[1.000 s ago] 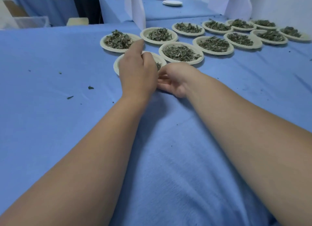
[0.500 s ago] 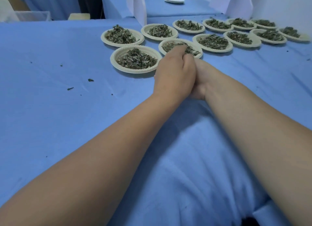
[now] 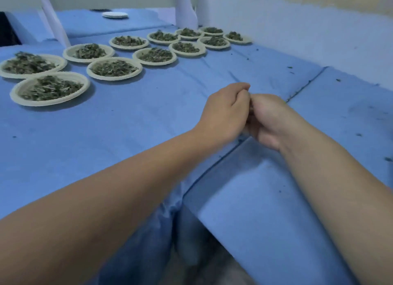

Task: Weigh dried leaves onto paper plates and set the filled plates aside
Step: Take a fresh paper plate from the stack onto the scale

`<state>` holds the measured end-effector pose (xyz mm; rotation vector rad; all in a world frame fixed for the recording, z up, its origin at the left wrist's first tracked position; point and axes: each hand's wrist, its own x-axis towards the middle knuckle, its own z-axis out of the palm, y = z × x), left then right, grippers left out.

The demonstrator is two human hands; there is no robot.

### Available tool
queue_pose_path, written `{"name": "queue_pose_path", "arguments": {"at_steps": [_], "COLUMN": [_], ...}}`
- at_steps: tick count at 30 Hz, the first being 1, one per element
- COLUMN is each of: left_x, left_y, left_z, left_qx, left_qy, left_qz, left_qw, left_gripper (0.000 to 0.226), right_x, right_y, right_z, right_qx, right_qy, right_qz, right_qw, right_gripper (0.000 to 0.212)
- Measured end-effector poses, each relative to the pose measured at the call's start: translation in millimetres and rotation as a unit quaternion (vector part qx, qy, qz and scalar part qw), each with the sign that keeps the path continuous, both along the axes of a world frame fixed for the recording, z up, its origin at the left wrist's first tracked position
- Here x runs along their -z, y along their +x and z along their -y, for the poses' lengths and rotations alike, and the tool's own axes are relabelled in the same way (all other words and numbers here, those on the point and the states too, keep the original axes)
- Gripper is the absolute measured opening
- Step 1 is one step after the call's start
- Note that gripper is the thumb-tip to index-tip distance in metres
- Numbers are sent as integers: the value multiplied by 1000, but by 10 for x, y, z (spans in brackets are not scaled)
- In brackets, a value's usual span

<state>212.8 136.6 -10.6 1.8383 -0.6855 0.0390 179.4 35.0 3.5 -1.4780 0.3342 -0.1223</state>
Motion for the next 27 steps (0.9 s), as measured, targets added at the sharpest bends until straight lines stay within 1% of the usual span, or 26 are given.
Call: {"name": "queue_pose_path", "arguments": {"at_steps": [4,7,9,12,16,18,19,21,22,23,25,27], "left_x": [-78,-117,-110,-83,-66,-73,-90,-168,-221,-279,-399,-500], "left_y": [-564,-1023,-1302,-1663,-1984,-2053,-2072,-2083,-2074,-2059,-2028,-1984], "left_z": [775,1340,1689,2120,2537,2727,2818,2970,3038,3107,3267,3413], "left_qx": [66,141,188,243,278,275,264,235,223,212,191,174], "left_qy": [-23,4,22,41,30,30,33,50,62,76,105,147], "left_qz": [9,38,72,139,228,277,307,368,390,407,427,445], "left_qw": [998,989,979,959,933,920,914,898,891,885,878,866], "left_gripper": [36,39,39,39,38,39,39,37,37,36,37,40], "right_x": [-83,-120,-134,-112,-15,62,109,186,205,212,209,207], "right_y": [-791,-1456,-1885,-2502,-3163,-3400,-3519,-3732,-3809,-3869,-3940,-3942], "right_z": [704,1200,1510,1912,2259,2400,2474,2569,2582,2587,2596,2591], "right_qx": [80,148,228,358,436,472,489,504,506,510,517,505], "right_qy": [-12,-27,-23,-30,-79,-130,-190,-347,-405,-440,-468,-494], "right_qz": [35,58,75,76,47,17,-10,-68,-88,-102,-105,-113], "right_qw": [996,987,971,930,895,872,851,788,756,732,709,699], "right_gripper": [32,32,28,22,19,16,15,19,22,24,25,25]}}
